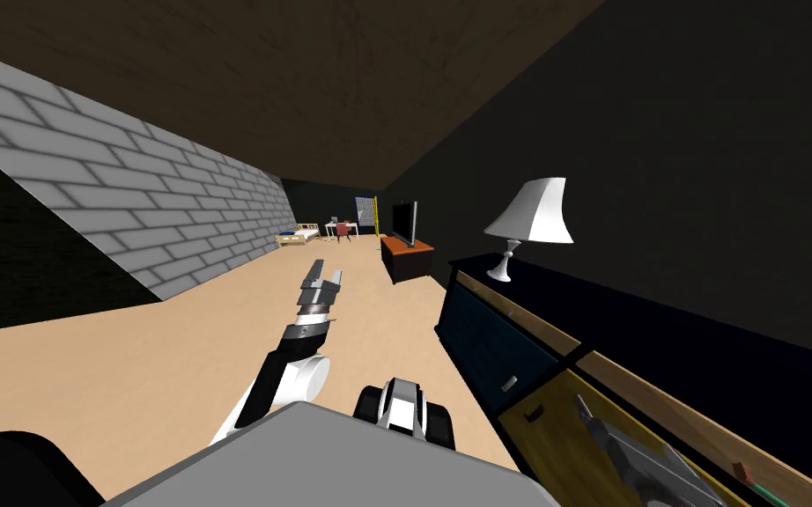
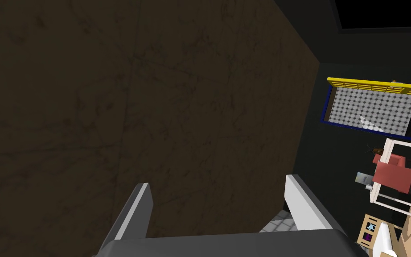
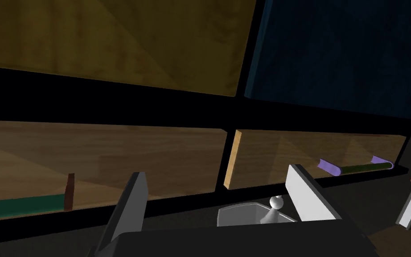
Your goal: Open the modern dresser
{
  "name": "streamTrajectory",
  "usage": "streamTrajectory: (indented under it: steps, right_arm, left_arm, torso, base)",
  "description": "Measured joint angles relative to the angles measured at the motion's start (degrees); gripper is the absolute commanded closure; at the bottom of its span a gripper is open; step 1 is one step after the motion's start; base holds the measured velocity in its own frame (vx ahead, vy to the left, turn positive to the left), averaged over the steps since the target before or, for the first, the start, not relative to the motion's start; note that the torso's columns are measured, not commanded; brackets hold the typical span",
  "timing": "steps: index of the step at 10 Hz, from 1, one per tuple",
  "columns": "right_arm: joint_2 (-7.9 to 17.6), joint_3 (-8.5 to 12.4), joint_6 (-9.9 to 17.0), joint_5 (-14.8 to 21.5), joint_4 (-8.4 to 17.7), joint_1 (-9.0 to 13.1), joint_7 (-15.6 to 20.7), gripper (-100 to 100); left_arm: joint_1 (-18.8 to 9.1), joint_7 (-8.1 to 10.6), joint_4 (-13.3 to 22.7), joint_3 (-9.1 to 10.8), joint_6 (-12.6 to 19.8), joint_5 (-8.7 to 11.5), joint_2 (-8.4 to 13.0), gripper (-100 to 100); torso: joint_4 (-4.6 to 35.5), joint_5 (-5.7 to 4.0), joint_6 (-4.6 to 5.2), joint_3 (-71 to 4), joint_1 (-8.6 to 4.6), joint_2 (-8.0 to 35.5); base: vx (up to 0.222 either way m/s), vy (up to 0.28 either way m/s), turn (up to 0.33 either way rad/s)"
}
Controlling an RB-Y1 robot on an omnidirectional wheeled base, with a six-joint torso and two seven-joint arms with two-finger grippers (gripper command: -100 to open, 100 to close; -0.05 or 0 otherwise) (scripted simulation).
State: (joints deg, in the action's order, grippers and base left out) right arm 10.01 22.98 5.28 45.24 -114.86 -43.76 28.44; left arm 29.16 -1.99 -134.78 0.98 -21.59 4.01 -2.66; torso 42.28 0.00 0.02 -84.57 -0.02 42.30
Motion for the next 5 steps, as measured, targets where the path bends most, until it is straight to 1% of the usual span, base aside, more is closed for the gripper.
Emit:
streamTrajectory:
  steps: [1,2,3,4,5]
  right_arm:
    - [-0.04,0.73,1.49,1.54,0.87,0.01,0.84,-100]
    - [-0.3,1.02,2.44,2.86,1.09,-0.16,1.5,-100]
    - [-0.73,1.84,3.42,4.77,2.29,0.21,2.42,-100]
    - [-1.12,2.1,4.21,6.13,2.29,-0.12,3.08,-100]
    - [-1.5,2.95,5.12,8.22,3.22,-0.05,3.86,-100]
  left_arm:
    - [-0.01,0.0,0.0,-0.01,0.0,0.0,0.0,0]
    - [0.0,0.0,0.0,0.0,0.0,0.0,0.0,0]
    - [-0.01,0.0,0.0,-0.01,0.0,0.0,0.0,0]
    - [0.0,0.0,0.0,0.0,0.0,0.0,0.0,0]
    - [-0.01,0.0,0.0,-0.01,0.0,0.0,0.0,0]
  torso:
    - [0.02,0.01,-0.04,0.03,0.06,0.02]
    - [0.02,0.01,0.0,0.04,0.01,0.06]
    - [0.01,0.0,-0.04,0.02,0.02,0.0]
    - [0.01,0.01,0.01,0.01,0.01,0.01]
    - [0.0,0.01,-0.04,-0.01,0.05,-0.03]
  base:
    - [0.072,0.046,0.121]
    - [0.081,0.051,0.222]
    - [0.073,0.044,0.092]
    - [0.08,0.058,0.187]
    - [0.073,0.05,0.108]
